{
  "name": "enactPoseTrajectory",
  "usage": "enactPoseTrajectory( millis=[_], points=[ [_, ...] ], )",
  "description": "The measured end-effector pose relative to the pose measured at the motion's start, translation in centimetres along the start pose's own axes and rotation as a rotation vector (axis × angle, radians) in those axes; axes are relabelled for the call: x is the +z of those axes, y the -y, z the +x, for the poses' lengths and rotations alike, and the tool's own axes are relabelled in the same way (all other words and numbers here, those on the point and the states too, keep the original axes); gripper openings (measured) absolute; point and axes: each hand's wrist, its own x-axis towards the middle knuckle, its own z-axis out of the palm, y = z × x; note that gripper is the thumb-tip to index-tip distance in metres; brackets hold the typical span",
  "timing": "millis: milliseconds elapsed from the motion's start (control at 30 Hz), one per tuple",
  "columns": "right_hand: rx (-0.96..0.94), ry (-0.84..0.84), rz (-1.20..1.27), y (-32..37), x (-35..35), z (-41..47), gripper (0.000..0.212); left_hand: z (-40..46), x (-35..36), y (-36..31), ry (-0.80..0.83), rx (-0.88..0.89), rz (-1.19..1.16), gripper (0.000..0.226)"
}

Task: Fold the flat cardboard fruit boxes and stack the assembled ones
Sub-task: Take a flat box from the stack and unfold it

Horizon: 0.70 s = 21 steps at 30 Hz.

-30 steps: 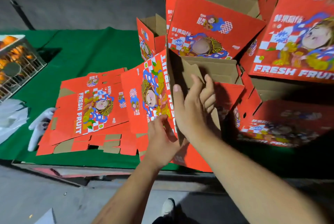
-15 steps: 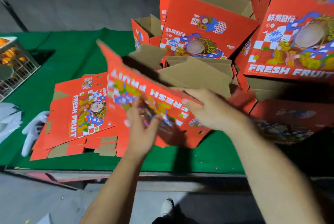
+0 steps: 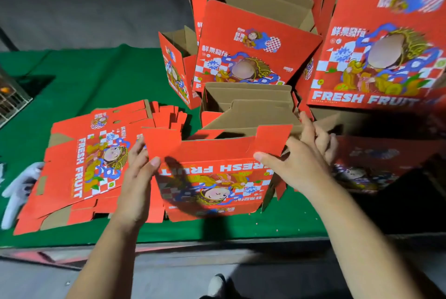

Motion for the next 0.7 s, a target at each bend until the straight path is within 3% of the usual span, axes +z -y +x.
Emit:
enactPoseTrajectory(
  millis=[167,233,300,367,400,500,533,600,667,700],
  points=[
    [0.156,-0.062,-0.015,-0.1,1.9,-1.4,0.071,-0.5,-2.4,-1.1,0.084,0.134,0.506,0.040],
    [0.140,0.022,0.052,-0.3,2.4,-1.5,0.068,-0.7,-2.9,-1.9,0.080,0.054,0.655,0.036],
    [0.128,0.170,0.304,0.0,2.4,-1.3,0.062,-0.7,-2.6,-2.2,0.047,-0.059,0.787,0.022],
    [0.093,0.272,0.461,0.1,2.0,-1.2,0.057,-0.7,-1.7,-2.0,0.004,-0.084,0.737,0.016],
    [0.073,0.291,0.490,0.1,1.8,-1.1,0.057,-0.9,-1.3,-2.0,-0.011,-0.051,0.600,0.017],
    [0.056,0.269,0.538,-0.4,1.3,-1.0,0.051,-1.9,-0.5,-2.6,-0.004,0.040,0.291,0.048],
    [0.056,0.244,0.560,-0.7,1.3,-1.1,0.049,-2.2,-0.7,-2.7,0.028,0.067,0.354,0.051],
    [0.052,0.210,0.605,-1.2,1.7,-1.4,0.051,-2.0,-1.9,-2.9,0.126,0.066,0.606,0.035],
    [0.051,0.214,0.682,-1.6,2.3,-1.7,0.064,-1.6,-3.2,-3.6,0.264,-0.036,0.784,0.015],
    [0.050,0.220,0.713,-1.8,2.6,-1.9,0.072,-1.5,-3.5,-4.2,0.353,-0.100,0.812,0.017]
  ],
)
